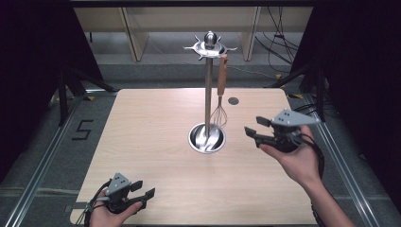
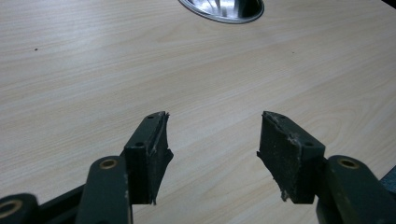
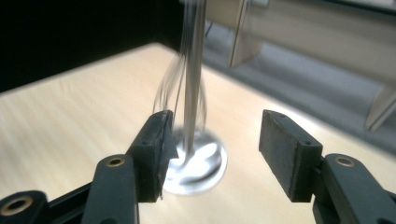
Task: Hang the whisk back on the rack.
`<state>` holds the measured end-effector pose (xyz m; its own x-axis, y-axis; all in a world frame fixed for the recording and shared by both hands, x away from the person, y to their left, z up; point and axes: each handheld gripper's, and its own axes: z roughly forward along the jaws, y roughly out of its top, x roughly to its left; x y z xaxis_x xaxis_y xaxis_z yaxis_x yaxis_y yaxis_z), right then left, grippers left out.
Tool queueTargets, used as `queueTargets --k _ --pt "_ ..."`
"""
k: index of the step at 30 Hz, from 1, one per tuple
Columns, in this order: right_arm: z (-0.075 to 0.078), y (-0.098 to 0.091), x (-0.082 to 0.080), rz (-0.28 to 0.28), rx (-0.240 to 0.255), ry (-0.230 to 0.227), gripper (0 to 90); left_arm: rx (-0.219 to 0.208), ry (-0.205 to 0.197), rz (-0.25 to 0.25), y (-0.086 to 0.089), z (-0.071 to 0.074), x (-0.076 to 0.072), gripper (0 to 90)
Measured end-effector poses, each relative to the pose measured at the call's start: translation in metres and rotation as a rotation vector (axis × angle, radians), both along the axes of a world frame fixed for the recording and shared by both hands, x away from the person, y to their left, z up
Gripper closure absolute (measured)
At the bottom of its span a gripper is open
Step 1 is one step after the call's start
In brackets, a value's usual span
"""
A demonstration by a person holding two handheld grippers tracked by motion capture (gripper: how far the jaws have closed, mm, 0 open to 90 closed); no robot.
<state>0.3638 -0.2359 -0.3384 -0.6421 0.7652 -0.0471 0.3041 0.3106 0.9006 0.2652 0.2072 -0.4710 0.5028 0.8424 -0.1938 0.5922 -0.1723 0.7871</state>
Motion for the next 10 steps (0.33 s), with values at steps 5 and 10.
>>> queueTargets --k 5,10 --pt "-0.062 -0.019 -0.012 -0.043 0.017 0.075 56.1 -0.010 0.004 0.008 -0.001 0.000 -0.001 41.3" --pt "-0.095 -0.031 -0.021 -0.058 0.016 0.133 76.7 -0.011 0.006 0.004 -0.003 0.000 0.000 41.1"
